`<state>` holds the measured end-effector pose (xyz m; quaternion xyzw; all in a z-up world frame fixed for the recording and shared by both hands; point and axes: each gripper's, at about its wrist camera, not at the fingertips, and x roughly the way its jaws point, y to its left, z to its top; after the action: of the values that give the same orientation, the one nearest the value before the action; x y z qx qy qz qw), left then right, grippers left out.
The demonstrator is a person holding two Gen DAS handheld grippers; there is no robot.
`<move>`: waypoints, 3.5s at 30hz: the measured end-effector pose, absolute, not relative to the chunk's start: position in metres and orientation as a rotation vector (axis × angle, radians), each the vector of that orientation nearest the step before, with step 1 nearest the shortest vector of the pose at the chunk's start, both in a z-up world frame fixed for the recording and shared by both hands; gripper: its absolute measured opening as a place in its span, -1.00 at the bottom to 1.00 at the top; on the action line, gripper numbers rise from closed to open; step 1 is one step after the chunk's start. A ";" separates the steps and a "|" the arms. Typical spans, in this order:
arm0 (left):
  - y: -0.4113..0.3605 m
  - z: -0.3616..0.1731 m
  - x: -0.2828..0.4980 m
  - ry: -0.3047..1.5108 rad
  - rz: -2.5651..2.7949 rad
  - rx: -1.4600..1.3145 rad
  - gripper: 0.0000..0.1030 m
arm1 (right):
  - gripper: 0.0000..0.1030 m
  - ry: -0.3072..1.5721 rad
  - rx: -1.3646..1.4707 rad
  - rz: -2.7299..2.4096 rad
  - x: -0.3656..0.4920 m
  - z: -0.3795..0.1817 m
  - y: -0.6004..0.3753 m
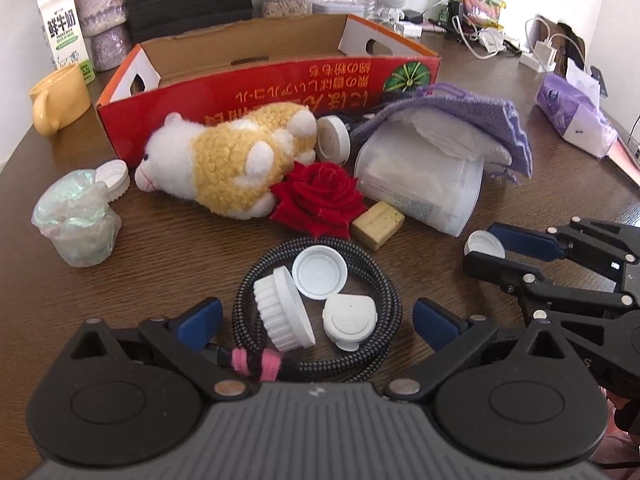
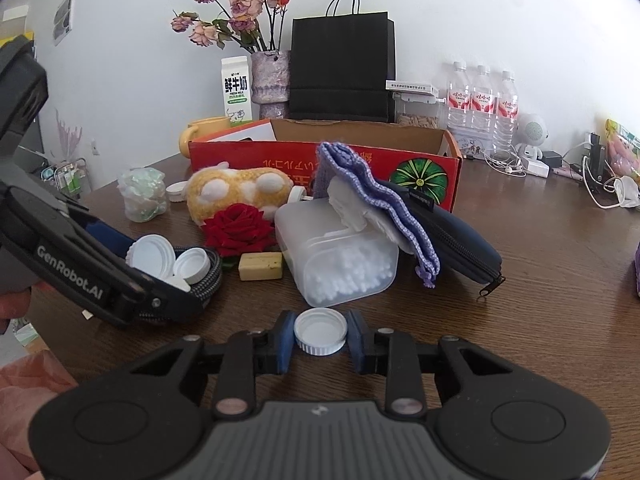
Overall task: Organize objects
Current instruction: 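Grasp and lift the coiled black cable with the left gripper while the right gripper holds the cap, then carry the cable and cap into the cardboard box and open both grippers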
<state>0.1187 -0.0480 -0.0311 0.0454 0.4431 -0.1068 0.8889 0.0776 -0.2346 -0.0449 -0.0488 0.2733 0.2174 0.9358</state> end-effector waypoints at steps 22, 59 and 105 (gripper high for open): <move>-0.052 -0.016 0.105 0.841 -0.182 0.082 0.75 | -0.47 0.547 -0.081 0.456 0.074 -0.040 -0.236; -0.019 0.098 0.171 0.526 -0.108 -0.046 0.74 | -0.47 0.284 -0.109 0.457 0.156 0.074 -0.216; -0.017 0.028 0.352 0.726 -0.032 0.016 1.00 | 0.83 0.597 -0.235 0.422 0.359 0.015 -0.194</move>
<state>0.3519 -0.0172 0.0275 0.0079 0.3552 -0.0158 0.9346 0.3588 -0.1944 0.0146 -0.1148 0.2913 0.2058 0.9271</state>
